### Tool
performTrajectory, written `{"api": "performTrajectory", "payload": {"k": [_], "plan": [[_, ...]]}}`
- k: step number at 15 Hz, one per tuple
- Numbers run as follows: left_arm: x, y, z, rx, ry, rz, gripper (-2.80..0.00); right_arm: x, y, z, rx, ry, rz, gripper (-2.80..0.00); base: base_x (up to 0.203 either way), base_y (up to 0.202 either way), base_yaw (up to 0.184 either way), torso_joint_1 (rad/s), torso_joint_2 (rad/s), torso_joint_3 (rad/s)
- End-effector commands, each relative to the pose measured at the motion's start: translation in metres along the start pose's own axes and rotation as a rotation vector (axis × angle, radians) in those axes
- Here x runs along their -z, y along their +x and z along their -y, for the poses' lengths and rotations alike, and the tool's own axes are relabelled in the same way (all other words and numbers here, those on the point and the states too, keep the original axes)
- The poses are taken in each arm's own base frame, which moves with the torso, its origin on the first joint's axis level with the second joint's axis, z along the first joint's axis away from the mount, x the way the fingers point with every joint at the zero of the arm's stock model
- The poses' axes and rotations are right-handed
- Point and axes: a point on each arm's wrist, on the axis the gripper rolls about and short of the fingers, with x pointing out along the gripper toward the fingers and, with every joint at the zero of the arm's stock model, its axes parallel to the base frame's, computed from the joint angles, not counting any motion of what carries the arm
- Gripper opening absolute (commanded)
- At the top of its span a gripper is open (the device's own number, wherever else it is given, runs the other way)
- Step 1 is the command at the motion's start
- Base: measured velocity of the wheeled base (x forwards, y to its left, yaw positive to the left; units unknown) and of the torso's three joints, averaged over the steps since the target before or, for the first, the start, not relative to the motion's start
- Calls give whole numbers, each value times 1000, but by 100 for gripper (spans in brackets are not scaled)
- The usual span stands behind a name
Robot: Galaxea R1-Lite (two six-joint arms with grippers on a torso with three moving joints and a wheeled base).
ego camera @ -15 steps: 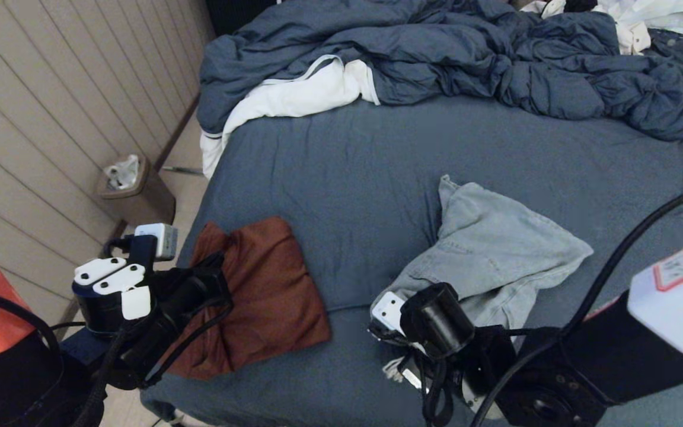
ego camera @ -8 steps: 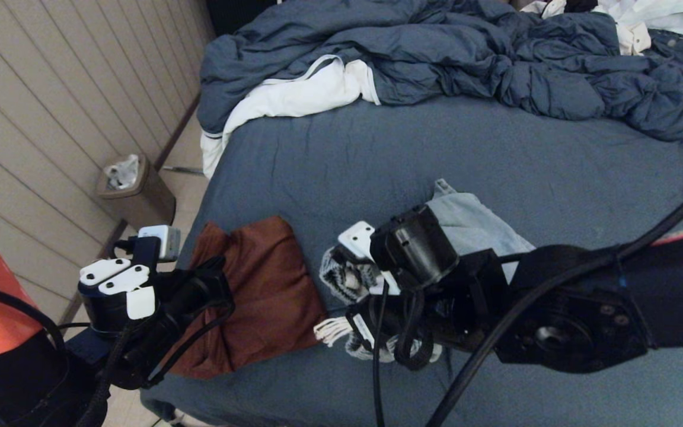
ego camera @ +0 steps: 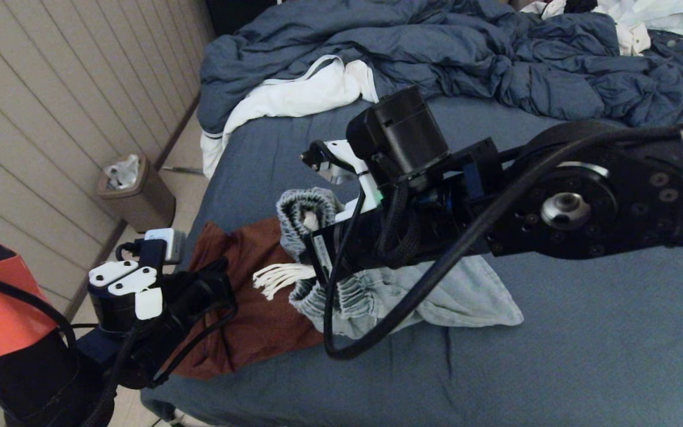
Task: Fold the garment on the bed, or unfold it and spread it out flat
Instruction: Fold the blue shorts
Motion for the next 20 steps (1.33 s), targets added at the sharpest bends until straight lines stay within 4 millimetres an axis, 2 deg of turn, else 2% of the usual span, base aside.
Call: {"api": "performTrajectory", "payload": {"k": [1, 6, 12, 14, 16, 20], "plan": [[0, 0, 0, -1, -3, 6, -280, 0, 6, 21, 51, 29, -13, -280, 0, 0, 0, 0, 0, 0], [1, 0, 0, -1, -2, 3, -280, 6, -17, 113, 251, 121, -20, -280, 0, 0, 0, 0, 0, 0], [2, 0, 0, -3, -1, -3, -280, 28, -44, 205, 382, 227, -53, -280, 0, 0, 0, 0, 0, 0], [4, 2, -1, -4, 1, -10, -280, 40, -47, 234, 406, 269, -78, -280, 0, 0, 0, 0, 0, 0], [5, 2, -1, -5, 1, -12, -280, 53, -42, 256, 430, 296, -117, -280, 0, 0, 0, 0, 0, 0], [5, 2, -1, -5, 1, -12, -280, 62, -34, 275, 455, 304, -133, -280, 0, 0, 0, 0, 0, 0]]}}
